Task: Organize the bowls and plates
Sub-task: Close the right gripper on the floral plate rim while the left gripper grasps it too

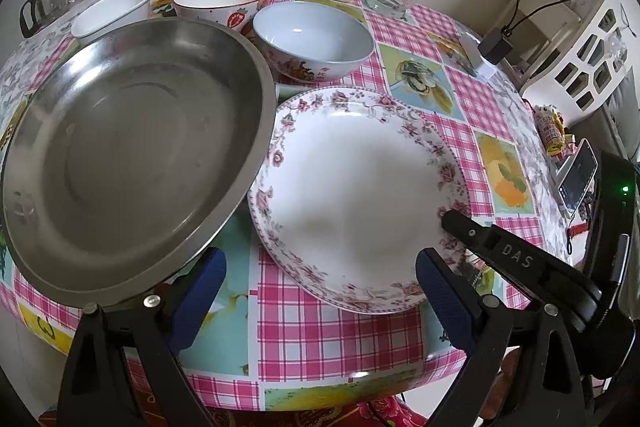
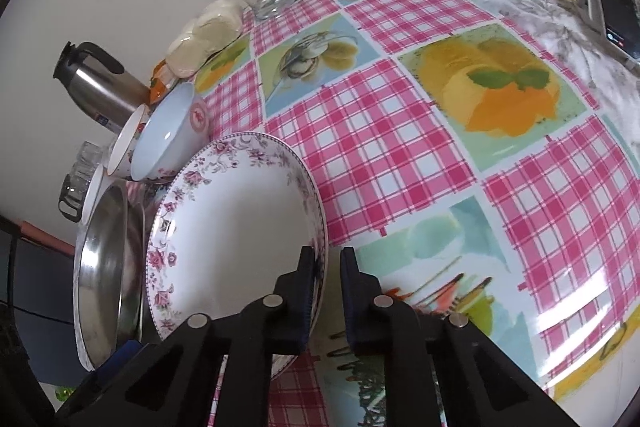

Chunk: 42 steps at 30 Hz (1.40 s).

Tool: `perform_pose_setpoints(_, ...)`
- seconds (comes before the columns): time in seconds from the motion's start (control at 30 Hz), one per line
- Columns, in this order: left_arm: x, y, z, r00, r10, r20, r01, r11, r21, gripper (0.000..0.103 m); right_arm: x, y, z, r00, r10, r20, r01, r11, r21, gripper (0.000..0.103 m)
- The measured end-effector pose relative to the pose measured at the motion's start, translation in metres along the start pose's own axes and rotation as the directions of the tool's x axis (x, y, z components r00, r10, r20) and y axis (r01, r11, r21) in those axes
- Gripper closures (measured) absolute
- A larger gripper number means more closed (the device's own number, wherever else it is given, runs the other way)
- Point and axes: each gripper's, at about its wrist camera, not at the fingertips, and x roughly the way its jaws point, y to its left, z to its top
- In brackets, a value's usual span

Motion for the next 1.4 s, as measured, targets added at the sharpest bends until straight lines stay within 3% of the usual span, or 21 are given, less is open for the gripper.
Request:
perform_pose_setpoints(0.5, 0.021, -0.01, 0.004, 1.0, 0.007, -0.028, -0.007, 1.0, 0.006, 0.009, -0.017, -0.03, 0.005, 0.997, -0.074, 0.008, 0.073, 0.994, 0.078, 0.089)
perform_pose_setpoints(0.6, 0.025, -0.015, 0.005, 1.0, 0.004, -0.023, -0.003, 1.0, 0.024, 0.02, -0.016, -0.03, 0.006, 0.997, -0.078, 0.009, 0.077, 0.994, 0.078, 0.089)
perform_pose_setpoints(0.73, 0.028, -0.02, 0.007, 1.0, 0.017, -0.012, -0.016, 0.999, 0.041, 0.024, -0.017, -0.031, 0.007, 0.996, -0.083, 0.013, 0.082, 0.993, 0.085, 0.089)
perform_pose_setpoints(0.8, 0.031, -0.022, 0.007, 1.0, 0.008, -0.019, -0.007, 0.999, 0.047, 0.035, -0.018, -0.032, 0.007, 0.996, -0.091, 0.016, 0.089, 0.992, 0.088, 0.089)
perform_pose_setpoints(0.93, 0.04, -0.021, 0.008, 0.999, 0.014, -0.031, -0.013, 0.999, 0.041, 0.039, -0.019, -0.034, 0.009, 0.994, -0.108, 0.023, 0.105, 0.99, 0.093, 0.089)
perform_pose_setpoints(1.0, 0.044, -0.02, 0.009, 0.999, 0.021, -0.036, -0.02, 0.999, 0.039, 0.051, -0.019, -0.035, 0.009, 0.994, -0.105, 0.026, 0.102, 0.99, 0.1, 0.089)
perform_pose_setpoints(1.1, 0.047, -0.021, 0.012, 0.999, 0.035, -0.014, -0.035, 0.998, 0.056, 0.057, -0.019, -0.035, 0.01, 0.994, -0.107, 0.029, 0.104, 0.989, 0.102, 0.089)
perform_pose_setpoints(1.4, 0.052, -0.025, 0.019, 0.999, 0.04, 0.025, -0.042, 0.996, 0.078, 0.058, -0.013, -0.044, 0.009, 0.999, -0.034, 0.027, 0.029, 0.985, 0.169, 0.087)
